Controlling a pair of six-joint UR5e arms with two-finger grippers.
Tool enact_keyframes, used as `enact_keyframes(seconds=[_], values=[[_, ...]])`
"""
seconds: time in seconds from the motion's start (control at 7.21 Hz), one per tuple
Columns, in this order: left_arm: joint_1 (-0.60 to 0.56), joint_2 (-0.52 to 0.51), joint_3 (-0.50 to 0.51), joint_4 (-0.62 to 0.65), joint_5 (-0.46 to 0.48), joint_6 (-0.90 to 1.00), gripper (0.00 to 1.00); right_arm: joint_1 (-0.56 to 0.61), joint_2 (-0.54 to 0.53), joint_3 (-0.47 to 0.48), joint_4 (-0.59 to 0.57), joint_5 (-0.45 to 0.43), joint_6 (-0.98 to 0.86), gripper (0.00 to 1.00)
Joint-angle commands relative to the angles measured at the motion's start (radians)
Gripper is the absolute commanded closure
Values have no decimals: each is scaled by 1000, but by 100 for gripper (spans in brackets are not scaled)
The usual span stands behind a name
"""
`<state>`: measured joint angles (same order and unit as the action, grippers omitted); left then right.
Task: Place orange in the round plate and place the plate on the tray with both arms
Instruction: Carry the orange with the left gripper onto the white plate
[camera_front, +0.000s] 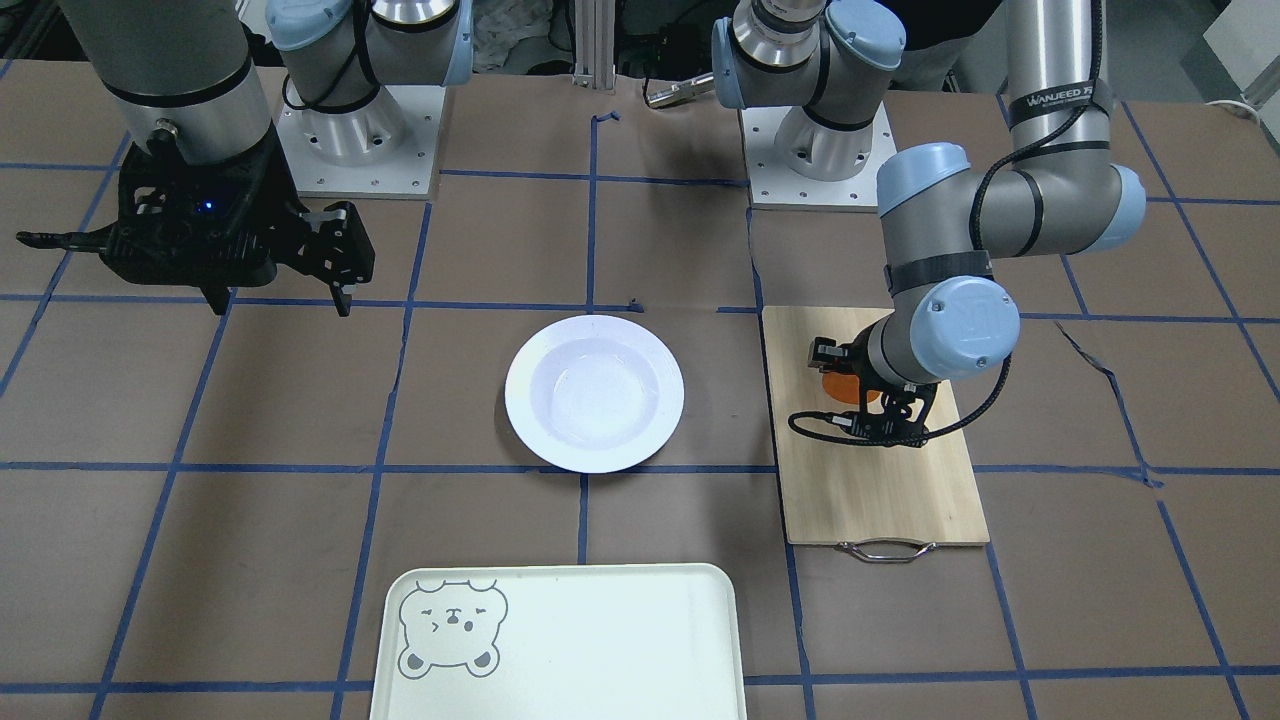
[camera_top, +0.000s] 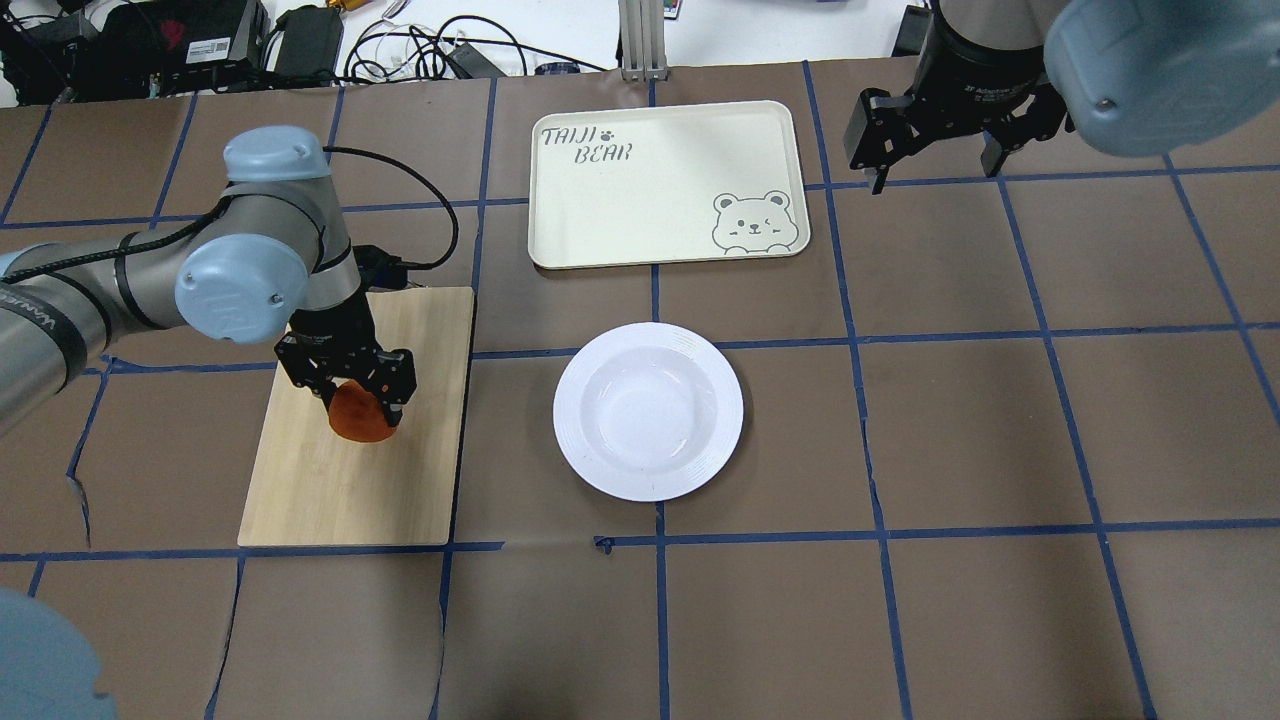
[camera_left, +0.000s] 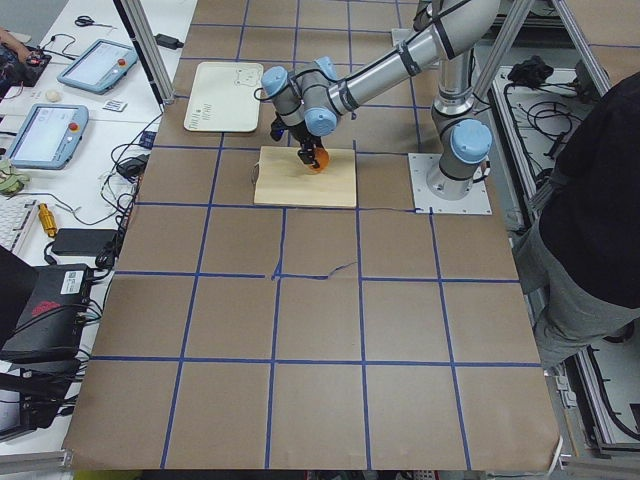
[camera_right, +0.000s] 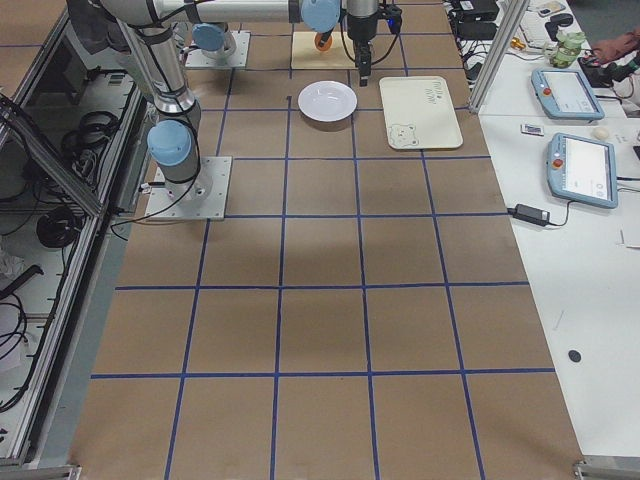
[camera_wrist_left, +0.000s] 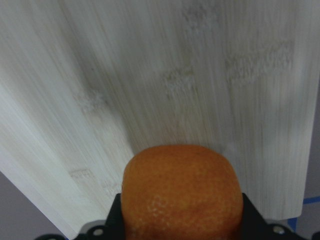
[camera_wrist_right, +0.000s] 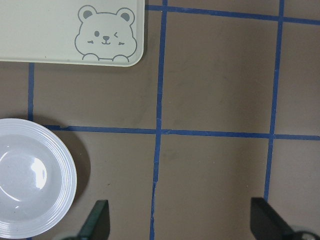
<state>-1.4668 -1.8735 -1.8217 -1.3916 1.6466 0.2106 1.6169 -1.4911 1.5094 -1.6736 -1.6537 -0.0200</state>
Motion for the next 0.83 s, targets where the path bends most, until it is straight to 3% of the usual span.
enact_keyframes(seconds=[0.0, 0.28, 0.69], values=[[-86, -13, 116, -87, -216, -332, 100, 0, 0, 0, 0, 0, 0, 0], [-289, -33, 111, 50, -270, -755, 100, 0, 0, 2, 1, -3, -1, 0], [-389, -120, 70, 193, -448, -865, 100, 0, -1, 2, 2, -3, -5, 0]])
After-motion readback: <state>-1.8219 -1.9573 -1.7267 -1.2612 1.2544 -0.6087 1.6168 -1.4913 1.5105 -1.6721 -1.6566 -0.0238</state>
